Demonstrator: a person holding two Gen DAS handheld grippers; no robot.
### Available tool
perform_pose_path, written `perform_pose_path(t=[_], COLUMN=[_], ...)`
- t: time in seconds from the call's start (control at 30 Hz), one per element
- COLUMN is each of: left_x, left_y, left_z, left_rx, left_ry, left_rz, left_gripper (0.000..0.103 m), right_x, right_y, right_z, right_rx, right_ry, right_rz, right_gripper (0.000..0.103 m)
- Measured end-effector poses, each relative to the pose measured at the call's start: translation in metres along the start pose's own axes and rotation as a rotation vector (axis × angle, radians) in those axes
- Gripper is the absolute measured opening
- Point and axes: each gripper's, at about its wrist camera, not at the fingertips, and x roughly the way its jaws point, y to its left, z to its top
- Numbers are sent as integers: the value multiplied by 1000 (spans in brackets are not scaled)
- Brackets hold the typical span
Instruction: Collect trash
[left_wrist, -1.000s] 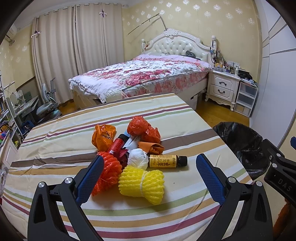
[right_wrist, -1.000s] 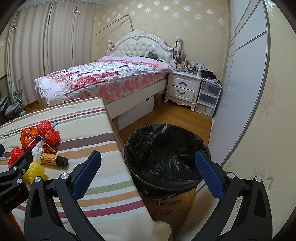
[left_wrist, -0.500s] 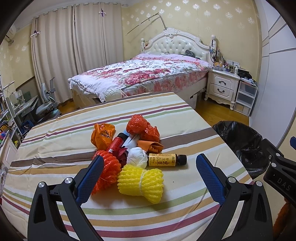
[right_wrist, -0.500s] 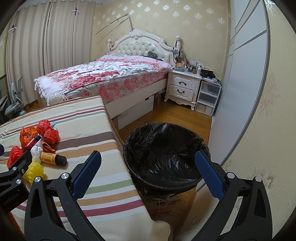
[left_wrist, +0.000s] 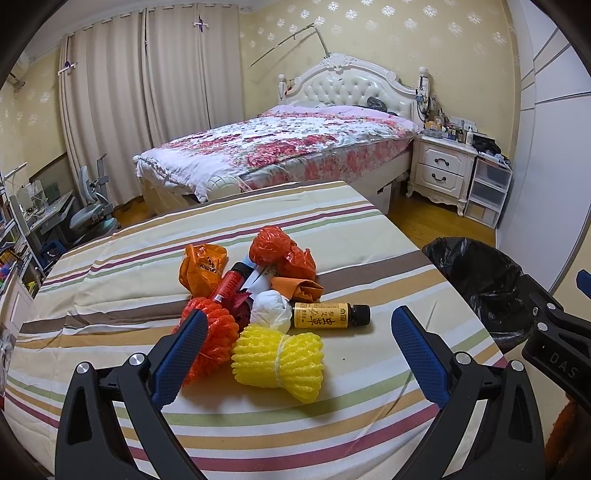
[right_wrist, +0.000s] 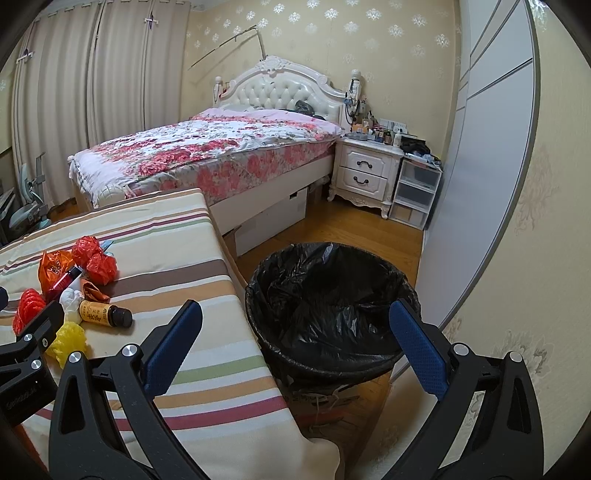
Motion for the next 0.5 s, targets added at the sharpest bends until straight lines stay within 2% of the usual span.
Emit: perform_pose_path(t=[0.5], left_x=[-6], left_y=[-6], left_z=[2], left_rx=[3], left_ry=[12], left_rz=[-10], left_gripper=[96], right_x=[2], right_y=[-2], right_z=[-1], right_rx=[-2], right_ry=[4], right_rz=[2], right_gripper=[99])
